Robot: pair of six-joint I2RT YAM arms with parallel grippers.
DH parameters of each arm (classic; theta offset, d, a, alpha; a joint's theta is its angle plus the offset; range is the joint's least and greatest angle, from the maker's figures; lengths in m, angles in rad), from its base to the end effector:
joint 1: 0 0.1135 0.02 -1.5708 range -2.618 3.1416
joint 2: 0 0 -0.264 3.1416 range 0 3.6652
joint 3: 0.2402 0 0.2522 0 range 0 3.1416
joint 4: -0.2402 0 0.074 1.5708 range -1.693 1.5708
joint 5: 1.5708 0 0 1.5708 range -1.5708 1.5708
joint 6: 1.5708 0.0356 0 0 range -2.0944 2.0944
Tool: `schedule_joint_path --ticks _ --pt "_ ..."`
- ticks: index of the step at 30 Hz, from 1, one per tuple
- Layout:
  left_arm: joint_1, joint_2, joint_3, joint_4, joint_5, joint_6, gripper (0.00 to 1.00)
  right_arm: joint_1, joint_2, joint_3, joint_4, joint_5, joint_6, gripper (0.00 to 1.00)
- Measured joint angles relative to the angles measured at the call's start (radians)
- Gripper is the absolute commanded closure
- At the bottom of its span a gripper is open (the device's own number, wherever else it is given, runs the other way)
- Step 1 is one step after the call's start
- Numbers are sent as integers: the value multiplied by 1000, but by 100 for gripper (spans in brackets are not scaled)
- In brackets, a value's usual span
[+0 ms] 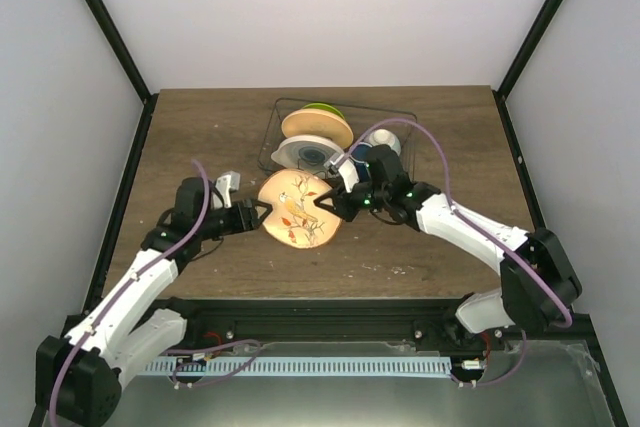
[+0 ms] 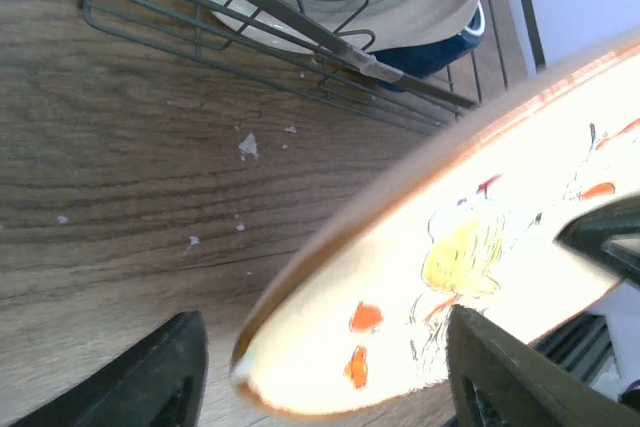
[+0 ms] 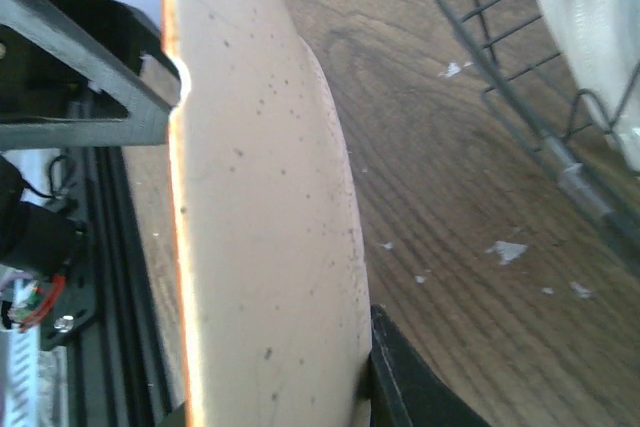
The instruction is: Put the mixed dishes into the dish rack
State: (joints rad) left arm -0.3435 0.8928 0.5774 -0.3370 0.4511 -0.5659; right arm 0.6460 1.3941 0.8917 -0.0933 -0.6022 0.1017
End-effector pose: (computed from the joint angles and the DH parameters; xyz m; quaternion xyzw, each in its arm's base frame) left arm 0.1738 -0.0787 0.2358 0.0016 0.8793 -0.3698 0.3001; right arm 0.2296 0.1983 0.2500 -0.3606 0.7753 0.4073 0.3208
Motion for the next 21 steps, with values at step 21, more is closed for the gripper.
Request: schedule_joint_path --ticks 21 --pt "-3 58 -38 -50 -163 0 0 102 -135 224 -254 487 -448 96"
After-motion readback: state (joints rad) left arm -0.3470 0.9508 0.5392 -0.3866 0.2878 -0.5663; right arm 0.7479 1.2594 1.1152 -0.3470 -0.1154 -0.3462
